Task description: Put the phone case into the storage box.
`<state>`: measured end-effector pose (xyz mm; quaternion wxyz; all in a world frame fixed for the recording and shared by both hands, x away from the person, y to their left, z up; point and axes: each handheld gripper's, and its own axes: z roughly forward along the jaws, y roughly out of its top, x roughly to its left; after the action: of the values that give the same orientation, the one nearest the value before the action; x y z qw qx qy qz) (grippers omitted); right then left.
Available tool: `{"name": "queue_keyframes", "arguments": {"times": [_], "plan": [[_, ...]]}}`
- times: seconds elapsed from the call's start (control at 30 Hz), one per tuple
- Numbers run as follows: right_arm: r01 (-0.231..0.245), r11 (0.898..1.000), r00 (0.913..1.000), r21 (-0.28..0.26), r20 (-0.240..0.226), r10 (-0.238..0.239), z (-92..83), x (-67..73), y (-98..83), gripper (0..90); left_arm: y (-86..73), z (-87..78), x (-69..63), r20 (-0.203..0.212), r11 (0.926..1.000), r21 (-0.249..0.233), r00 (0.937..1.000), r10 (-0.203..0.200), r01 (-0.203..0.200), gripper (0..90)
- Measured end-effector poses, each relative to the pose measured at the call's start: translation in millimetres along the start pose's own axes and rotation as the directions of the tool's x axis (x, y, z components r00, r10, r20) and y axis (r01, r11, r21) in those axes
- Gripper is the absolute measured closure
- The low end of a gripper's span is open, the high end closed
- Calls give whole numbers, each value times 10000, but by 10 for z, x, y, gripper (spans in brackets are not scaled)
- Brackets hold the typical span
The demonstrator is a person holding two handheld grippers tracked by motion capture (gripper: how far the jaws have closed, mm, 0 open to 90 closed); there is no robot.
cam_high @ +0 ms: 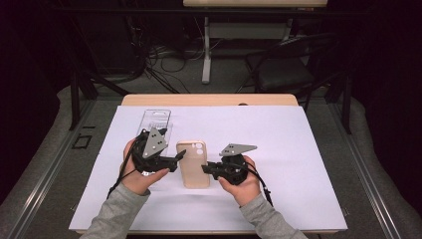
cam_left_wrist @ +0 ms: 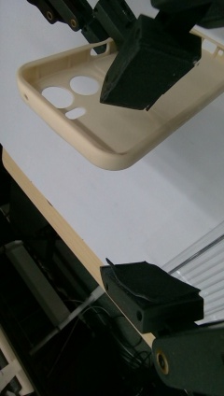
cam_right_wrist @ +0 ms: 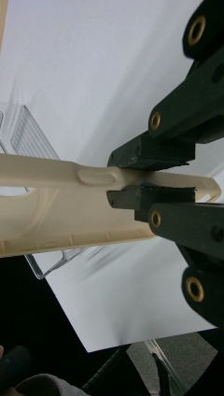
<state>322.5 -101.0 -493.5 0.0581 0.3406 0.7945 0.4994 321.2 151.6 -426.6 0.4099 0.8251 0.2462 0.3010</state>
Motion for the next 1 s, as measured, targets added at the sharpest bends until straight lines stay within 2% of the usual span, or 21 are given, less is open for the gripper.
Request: {"name": "queue_keyframes", "arguments": {"times": [0.17, 0.23, 0.63, 1.0], "plan": [[84, 10000, 10000, 39, -4, -84, 15, 14, -6, 812, 10, -7, -16, -129, 9996, 74, 9995, 277, -276, 175], [89, 9999, 10000, 60, -22, -89, 18, 19, -8, 812, 13, -11, -18, -147, 9993, 86, 9992, 364, -362, 209], [244, 9996, 9997, 134, 36, -244, 32, 39, -14, 812, 18, -26, -40, -208, 9978, 188, 9978, 635, -631, 332], [239, 9996, 9997, 131, 14, -239, 35, 48, -15, 812, 26, -39, -72, -407, 9938, 169, 9931, 1102, -1096, 432]]}}
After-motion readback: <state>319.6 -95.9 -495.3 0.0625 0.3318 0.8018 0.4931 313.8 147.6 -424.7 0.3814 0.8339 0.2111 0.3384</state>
